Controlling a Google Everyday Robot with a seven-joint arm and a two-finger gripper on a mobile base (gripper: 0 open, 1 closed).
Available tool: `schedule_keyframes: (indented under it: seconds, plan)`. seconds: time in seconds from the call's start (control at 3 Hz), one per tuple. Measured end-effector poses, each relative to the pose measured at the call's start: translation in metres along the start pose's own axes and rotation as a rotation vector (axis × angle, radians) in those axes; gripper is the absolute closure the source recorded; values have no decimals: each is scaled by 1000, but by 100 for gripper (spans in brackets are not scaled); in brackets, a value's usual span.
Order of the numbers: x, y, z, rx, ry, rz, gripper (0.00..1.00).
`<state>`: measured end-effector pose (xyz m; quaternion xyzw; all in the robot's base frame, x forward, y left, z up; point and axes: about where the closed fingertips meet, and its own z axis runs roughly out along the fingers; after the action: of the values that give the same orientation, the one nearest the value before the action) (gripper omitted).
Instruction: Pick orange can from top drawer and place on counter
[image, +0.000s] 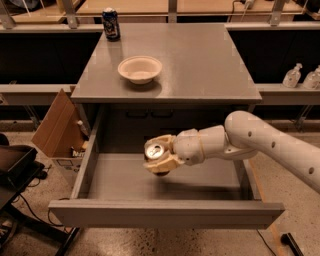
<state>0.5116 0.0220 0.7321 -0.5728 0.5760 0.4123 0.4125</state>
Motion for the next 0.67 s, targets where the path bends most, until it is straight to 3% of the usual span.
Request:
schedule_keyframes:
  seconds: [0.33,0.67]
  plan:
    - [-82,-24,-47,82,98,-14,100]
    - [-133,-64,-81,149,150,32,100]
